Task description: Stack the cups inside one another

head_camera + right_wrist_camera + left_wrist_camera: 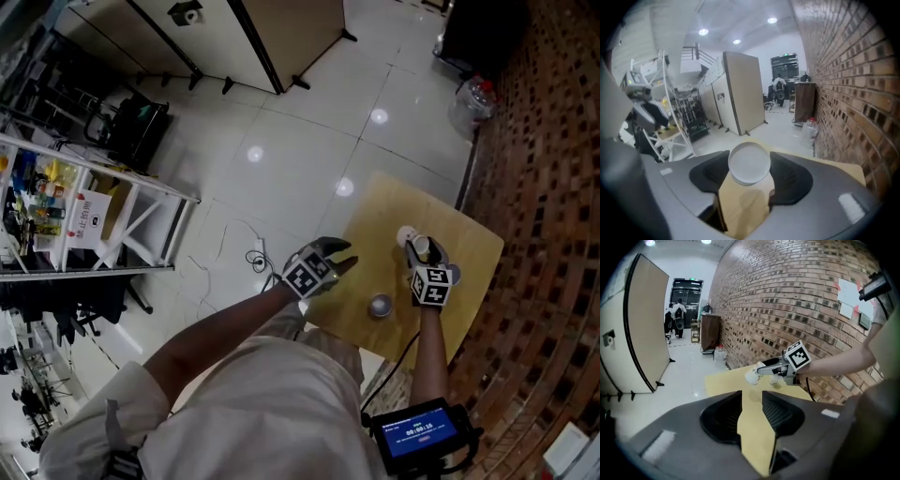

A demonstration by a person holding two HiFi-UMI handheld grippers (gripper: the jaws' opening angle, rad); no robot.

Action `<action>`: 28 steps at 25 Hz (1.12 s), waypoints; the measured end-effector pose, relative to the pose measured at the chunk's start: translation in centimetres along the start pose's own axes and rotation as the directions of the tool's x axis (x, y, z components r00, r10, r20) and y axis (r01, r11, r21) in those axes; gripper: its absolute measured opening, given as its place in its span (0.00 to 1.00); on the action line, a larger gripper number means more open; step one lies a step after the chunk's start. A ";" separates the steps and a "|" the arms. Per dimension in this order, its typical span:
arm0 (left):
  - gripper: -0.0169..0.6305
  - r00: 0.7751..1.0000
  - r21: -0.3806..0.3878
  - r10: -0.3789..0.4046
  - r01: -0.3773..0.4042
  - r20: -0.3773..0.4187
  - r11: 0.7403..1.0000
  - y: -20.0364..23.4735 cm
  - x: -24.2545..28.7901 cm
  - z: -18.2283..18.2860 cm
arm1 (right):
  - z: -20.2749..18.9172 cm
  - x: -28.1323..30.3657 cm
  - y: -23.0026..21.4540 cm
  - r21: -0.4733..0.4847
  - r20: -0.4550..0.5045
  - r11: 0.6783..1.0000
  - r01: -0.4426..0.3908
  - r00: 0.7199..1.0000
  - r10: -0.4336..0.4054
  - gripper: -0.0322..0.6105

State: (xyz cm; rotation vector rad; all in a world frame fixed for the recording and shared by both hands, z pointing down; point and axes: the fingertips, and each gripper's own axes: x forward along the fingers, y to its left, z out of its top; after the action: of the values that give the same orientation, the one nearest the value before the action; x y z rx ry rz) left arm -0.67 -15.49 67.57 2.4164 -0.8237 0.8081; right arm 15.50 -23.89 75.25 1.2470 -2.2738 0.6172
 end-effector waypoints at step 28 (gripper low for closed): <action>0.26 0.860 -0.043 -0.509 0.511 0.050 0.859 -12.4 8.1 5.0 | 2.1 -15.5 2.5 0.257 0.466 0.877 -0.405 0.847 0.254 0.47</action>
State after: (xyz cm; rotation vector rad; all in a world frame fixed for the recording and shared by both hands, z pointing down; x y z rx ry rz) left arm 14.62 -12.70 66.45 2.4334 -0.1808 0.5204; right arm 20.31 -13.85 63.95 1.2357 -2.8817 0.9963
